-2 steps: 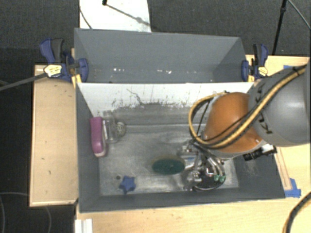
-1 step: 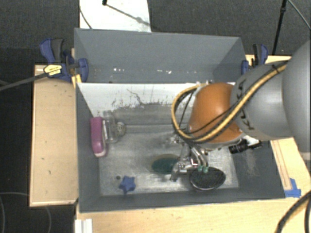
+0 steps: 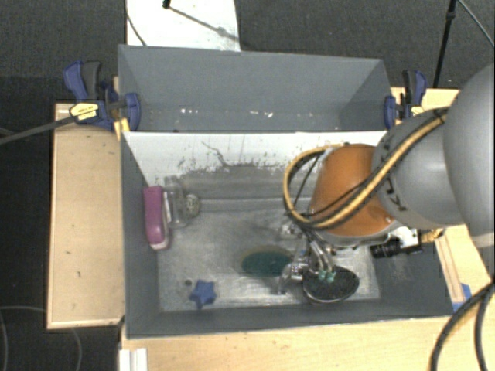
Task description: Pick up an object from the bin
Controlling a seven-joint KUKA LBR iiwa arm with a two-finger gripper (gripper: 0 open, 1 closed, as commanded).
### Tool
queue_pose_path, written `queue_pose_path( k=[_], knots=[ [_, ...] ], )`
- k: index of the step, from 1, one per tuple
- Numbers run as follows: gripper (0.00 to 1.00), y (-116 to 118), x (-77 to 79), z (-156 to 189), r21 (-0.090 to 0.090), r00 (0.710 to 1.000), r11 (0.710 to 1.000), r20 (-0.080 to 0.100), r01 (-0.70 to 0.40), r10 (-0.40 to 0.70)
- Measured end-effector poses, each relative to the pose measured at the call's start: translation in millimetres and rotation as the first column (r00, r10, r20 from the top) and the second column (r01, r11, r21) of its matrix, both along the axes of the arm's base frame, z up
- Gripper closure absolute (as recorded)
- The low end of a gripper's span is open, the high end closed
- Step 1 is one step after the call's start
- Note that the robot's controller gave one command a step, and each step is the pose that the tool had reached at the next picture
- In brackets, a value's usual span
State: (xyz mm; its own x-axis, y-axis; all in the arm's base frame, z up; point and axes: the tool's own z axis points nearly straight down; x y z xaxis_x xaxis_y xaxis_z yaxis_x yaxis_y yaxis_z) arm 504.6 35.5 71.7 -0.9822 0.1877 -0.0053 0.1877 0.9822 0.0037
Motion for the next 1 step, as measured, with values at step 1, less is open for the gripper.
queue_pose_path(
  k=[1],
  knots=[
    [0.00, 0.9, 1.0, 1.0, -0.001, 1.000, 1.000, -0.001, 0.000, 0.000]
  ],
)
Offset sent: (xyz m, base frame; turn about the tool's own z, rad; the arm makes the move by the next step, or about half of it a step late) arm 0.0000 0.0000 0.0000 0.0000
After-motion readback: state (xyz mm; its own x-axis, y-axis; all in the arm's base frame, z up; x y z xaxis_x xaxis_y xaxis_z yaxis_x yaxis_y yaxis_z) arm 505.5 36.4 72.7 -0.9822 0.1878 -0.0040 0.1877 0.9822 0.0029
